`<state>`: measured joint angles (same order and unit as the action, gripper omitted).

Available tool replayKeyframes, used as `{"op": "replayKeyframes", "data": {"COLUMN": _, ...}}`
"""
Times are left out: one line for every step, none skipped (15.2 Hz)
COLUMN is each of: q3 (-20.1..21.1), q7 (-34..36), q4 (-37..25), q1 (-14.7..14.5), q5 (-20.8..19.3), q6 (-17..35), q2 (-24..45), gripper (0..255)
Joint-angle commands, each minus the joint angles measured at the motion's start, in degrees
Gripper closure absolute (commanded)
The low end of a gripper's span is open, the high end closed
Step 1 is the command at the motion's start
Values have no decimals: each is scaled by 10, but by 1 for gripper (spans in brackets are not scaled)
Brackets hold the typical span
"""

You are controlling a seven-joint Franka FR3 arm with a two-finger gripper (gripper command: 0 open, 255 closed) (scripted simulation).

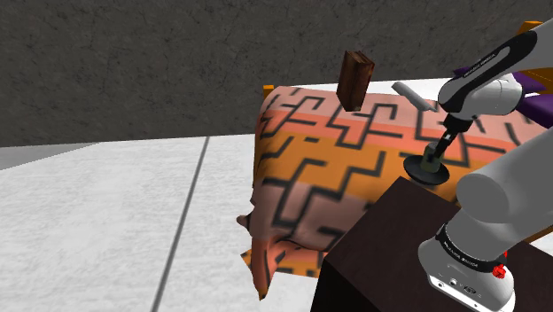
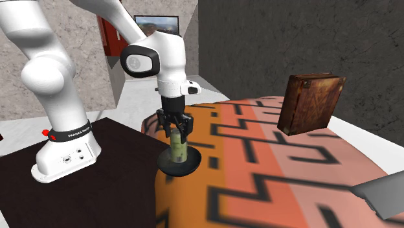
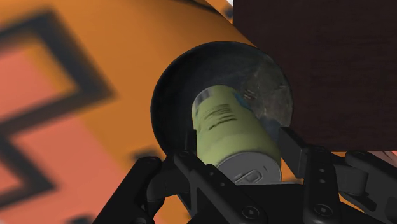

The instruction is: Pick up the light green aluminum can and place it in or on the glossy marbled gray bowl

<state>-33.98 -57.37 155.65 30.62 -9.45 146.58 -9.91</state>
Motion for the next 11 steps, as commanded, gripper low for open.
{"op": "replayKeyframes", "data": {"q3": -1, "q7": -2, "q4": 0, "q1": -1, "q5": 3, "q6": 5, "q2": 4, "gripper": 255}}
{"op": "replayKeyframes", "data": {"q3": -1, "q7": -2, "q4": 0, "q1": -1, "q5": 3, "q6": 5, "q2": 4, "gripper": 255}}
{"op": "replayKeyframes", "data": {"q3": -1, "q7": -2, "q4": 0, "q1": -1, "q5": 3, "q6": 5, "q2": 4, "gripper": 255}}
{"op": "replayKeyframes", "data": {"q3": -1, "q7": -2, "q4": 0, "q1": -1, "q5": 3, "q6": 5, "q2": 4, "gripper": 255}}
{"op": "replayKeyframes", "data": {"q3": -1, "q7": -2, "q4": 0, "q1": -1, "q5": 3, "q6": 5, "q2": 4, "gripper": 255}}
{"op": "replayKeyframes", "data": {"q3": -1, "q7": -2, "q4": 0, "q1": -1, "q5": 3, "q6": 5, "q2": 4, "gripper": 255}}
{"op": "replayKeyframes", "data": {"q3": -1, "q7": -2, "q4": 0, "q1": -1, "q5": 3, "q6": 5, "q2": 4, "gripper": 0}}
{"op": "replayKeyframes", "data": {"q3": -1, "q7": -2, "q4": 0, "q1": -1, "q5": 3, "q6": 5, "q2": 4, "gripper": 0}}
{"op": "replayKeyframes", "data": {"q3": -1, "q7": -2, "q4": 0, "q1": -1, "q5": 3, "q6": 5, "q2": 4, "gripper": 0}}
{"op": "replayKeyframes", "data": {"q3": -1, "q7": -2, "q4": 0, "q1": -1, "q5": 3, "q6": 5, "q2": 4, "gripper": 0}}
{"op": "replayKeyframes", "data": {"q3": -1, "q7": -2, "q4": 0, "q1": -1, "q5": 3, "q6": 5, "q2": 4, "gripper": 0}}
